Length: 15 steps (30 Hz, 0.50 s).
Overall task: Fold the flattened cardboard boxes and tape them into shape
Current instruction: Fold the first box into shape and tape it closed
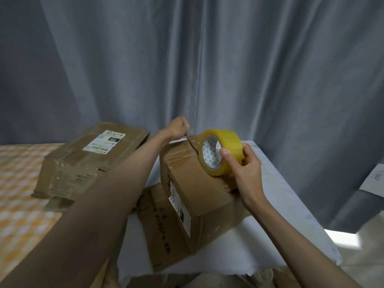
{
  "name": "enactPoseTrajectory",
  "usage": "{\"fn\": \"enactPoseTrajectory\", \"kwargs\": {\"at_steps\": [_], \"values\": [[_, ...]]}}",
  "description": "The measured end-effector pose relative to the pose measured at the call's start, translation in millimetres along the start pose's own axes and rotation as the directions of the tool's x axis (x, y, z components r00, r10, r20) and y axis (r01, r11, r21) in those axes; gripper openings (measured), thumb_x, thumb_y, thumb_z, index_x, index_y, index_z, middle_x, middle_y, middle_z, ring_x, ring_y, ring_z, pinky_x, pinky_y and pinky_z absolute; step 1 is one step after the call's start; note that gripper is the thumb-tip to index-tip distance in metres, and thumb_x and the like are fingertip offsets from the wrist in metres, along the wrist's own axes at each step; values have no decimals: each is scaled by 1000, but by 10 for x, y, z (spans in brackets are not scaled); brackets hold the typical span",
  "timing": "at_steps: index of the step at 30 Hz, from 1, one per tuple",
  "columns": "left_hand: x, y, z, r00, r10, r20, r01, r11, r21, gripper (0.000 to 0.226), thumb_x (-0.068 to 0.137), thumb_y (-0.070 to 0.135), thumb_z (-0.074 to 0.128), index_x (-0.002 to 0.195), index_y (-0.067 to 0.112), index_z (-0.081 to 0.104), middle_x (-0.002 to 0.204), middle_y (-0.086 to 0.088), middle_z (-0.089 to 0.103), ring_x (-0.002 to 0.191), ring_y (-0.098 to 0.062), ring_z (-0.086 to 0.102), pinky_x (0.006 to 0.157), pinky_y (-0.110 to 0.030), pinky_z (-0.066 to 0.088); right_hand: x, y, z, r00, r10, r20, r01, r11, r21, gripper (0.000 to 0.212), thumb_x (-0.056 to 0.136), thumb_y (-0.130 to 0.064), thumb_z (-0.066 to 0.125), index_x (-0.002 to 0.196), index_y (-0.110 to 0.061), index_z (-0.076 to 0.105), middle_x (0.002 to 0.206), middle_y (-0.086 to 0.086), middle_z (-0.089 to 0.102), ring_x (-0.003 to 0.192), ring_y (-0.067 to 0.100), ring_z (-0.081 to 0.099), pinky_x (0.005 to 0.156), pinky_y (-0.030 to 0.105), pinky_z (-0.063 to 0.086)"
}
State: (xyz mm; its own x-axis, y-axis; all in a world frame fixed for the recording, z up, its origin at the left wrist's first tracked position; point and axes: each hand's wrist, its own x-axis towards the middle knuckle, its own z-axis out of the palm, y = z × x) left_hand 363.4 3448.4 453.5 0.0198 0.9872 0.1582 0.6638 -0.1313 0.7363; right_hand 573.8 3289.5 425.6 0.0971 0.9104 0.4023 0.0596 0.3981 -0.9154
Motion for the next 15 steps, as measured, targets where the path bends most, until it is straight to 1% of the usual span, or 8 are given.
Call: {"fn": "enactPoseTrajectory", "kwargs": {"at_steps": [2,3,5,7,9,11,12,15], "values": [[8,-77,53,999,-38,1,38,997,-70,24,103,11,43,80,17,47,96,-9,57,99,-28,60,94,-40,50,-21,-1,-9,1000,-21,-5,21,1000,-3,28,85,-36,78,103,-18,66,94,1,73,88,13,71,76,24,57],[9,-92,65,999,-48,-4,47,993,-105,22,103,12,43,81,18,47,94,-7,58,100,-28,61,97,-43,50,-33,-4,0,999,-30,-17,30,1000,-10,30,84,-40,77,103,-19,66,94,0,73,89,13,70,76,25,57],[5,-85,68,999,-40,-22,36,989,-144,25,103,12,43,79,20,46,86,-3,57,96,-29,63,97,-48,51,-53,-18,30,998,-34,-57,33,999,-30,31,83,-50,73,100,-24,65,92,-3,72,89,13,70,77,30,58],[1,-75,56,999,-20,-41,14,988,-156,27,102,11,42,77,20,44,81,-2,55,93,-30,65,95,-49,52,-53,-43,60,995,-32,-93,29,999,-34,27,86,-53,68,96,-28,64,91,-3,70,90,16,68,81,42,58],[-9,-76,34,998,10,-59,-18,990,-137,24,102,10,41,80,19,44,83,-4,57,95,-32,65,93,-46,52,-36,-75,80,992,-29,-120,26,999,-24,25,89,-54,65,96,-30,66,91,-3,70,91,17,68,85,47,57],[-23,-103,16,996,47,-81,-54,995,-88,16,102,13,41,88,18,46,93,-4,59,101,-29,61,89,-39,49,-24,-101,88,988,-27,-154,24,1000,-18,25,90,-55,63,94,-30,67,91,-3,70,89,16,68,85,45,57],[-28,-127,12,994,61,-93,-69,993,-93,13,103,15,41,92,18,46,97,-4,58,103,-27,59,89,-38,48,-21,-112,90,985,-23,-172,21,1000,-11,26,90,-55,62,94,-30,67,90,-3,70,89,16,68,85,43,57],[-45,-176,39,993,52,-110,-75,974,-214,12,105,19,40,95,18,47,104,-8,61,106,-27,61,99,-46,49,-19,-147,100,978,-12,-208,12,1000,-2,28,90,-55,61,92,-27,66,87,-1,70,87,18,67,83,40,56]]}}
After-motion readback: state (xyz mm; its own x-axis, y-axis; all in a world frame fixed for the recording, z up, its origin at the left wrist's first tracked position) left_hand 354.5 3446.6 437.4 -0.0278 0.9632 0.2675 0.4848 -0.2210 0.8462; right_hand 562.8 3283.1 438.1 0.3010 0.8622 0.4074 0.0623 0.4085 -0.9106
